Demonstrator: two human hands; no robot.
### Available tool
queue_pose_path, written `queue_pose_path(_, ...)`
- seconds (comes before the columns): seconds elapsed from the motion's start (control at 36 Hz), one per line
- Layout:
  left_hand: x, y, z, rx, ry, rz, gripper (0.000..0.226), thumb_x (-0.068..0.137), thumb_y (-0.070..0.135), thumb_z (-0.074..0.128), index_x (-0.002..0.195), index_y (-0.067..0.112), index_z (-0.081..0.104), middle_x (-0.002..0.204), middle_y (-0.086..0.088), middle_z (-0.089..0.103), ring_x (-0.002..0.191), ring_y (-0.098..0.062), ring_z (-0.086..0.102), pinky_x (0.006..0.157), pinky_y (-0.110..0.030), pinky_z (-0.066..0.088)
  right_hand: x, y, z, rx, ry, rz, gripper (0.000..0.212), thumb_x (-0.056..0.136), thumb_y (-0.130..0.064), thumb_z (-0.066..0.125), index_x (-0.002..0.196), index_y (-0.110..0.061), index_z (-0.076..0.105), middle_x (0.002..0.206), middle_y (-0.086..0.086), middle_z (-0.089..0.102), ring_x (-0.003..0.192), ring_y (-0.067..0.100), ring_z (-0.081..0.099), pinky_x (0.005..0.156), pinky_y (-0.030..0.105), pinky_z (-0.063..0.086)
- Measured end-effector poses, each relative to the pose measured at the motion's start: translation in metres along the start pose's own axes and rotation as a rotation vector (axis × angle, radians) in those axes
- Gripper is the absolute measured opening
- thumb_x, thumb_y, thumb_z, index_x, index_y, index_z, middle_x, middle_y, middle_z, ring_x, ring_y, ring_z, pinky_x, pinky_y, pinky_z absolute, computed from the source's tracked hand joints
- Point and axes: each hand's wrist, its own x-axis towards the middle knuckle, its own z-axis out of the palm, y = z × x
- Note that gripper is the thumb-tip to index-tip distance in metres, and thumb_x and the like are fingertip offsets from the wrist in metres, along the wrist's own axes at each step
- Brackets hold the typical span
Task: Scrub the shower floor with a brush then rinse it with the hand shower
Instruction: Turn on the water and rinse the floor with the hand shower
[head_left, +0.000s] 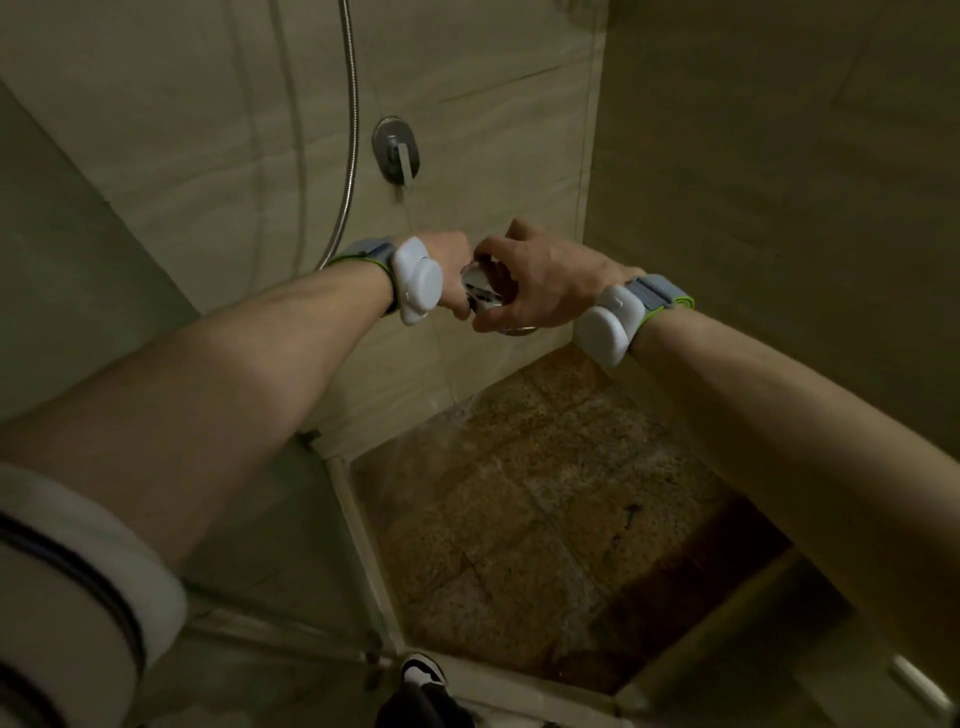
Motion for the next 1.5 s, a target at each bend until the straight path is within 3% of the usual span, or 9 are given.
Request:
queue_pose_path(0.17,0.0,0.002,0.008,0.004,-0.024,-0.007,0.04,0.077,0.023,0.078,0.055,0.014,0.046,0.054,-0.002,0.045,0.047,-0.016,0.04,0.045,-0.027,0.03,0.0,-0.002,0.002,-0.027,-0.073,0.022,0.081,0.074,-0.069,0.074,0.136,-0.024,0.049,0.122,0.008,0.047,0.096,0.031,0.06,0.086,0.048,0.055)
queue_pose_path(0.47,0.002,-0.004,0.003,0.023,-0.007,-0.024,0.035,0.07,0.025,0.08,0.055,0.015,0.05,0.057,-0.006,0.051,0.052,-0.023,0.047,0.051,-0.03,0.037,-0.001,-0.005,0.001,0.005,-0.022,0.039,0.08,0.072,-0.067,0.076,0.135,-0.024,0.049,0.12,0.006,0.046,0.095,0.028,0.058,0.086,0.047,0.055)
queue_pose_path(0.64,0.002,-0.002,0.013,0.042,-0.017,0.011,0.03,0.075,0.024,0.079,0.066,0.012,0.053,0.063,-0.006,0.049,0.055,-0.02,0.044,0.045,-0.028,0.032,-0.003,-0.005,0.004,-0.018,-0.046,0.031,0.078,0.072,-0.069,0.075,0.133,-0.025,0.05,0.12,0.006,0.048,0.096,0.028,0.058,0.085,0.047,0.055)
queue_pose_path(0.78,0.002,-0.008,0.001,0.02,0.029,-0.01,0.034,0.071,0.025,0.079,0.056,0.014,0.05,0.057,-0.006,0.05,0.051,-0.022,0.045,0.049,-0.027,0.035,-0.001,-0.006,0.0,0.0,-0.005,0.021,0.078,0.075,-0.069,0.072,0.133,-0.021,0.049,0.12,0.007,0.047,0.094,0.029,0.059,0.085,0.049,0.056)
queue_pose_path(1.19,0.007,-0.011,0.0,0.026,-0.004,-0.034,0.03,0.067,0.026,0.081,0.058,0.014,0.055,0.058,-0.008,0.055,0.05,-0.024,0.05,0.052,-0.031,0.04,-0.002,-0.009,0.001,0.017,-0.011,0.024,0.078,0.076,-0.064,0.076,0.134,-0.019,0.05,0.121,0.008,0.046,0.096,0.03,0.059,0.087,0.049,0.055)
queue_pose_path(1.33,0.008,-0.012,0.003,0.013,-0.001,-0.011,0.039,0.071,0.025,0.08,0.055,0.017,0.046,0.055,-0.006,0.052,0.044,-0.02,0.042,0.037,-0.022,0.03,-0.003,-0.007,0.003,0.016,-0.006,0.02,0.081,0.074,-0.067,0.075,0.134,-0.02,0.049,0.12,0.008,0.046,0.093,0.031,0.06,0.083,0.048,0.055)
queue_pose_path(1.5,0.01,-0.014,0.003,0.013,-0.025,-0.012,0.034,0.069,0.027,0.082,0.058,0.016,0.052,0.057,-0.008,0.056,0.047,-0.022,0.044,0.046,-0.025,0.033,-0.002,-0.008,0.003,0.02,-0.012,0.023,0.081,0.073,-0.068,0.075,0.134,-0.021,0.049,0.12,0.007,0.046,0.092,0.03,0.06,0.084,0.048,0.055)
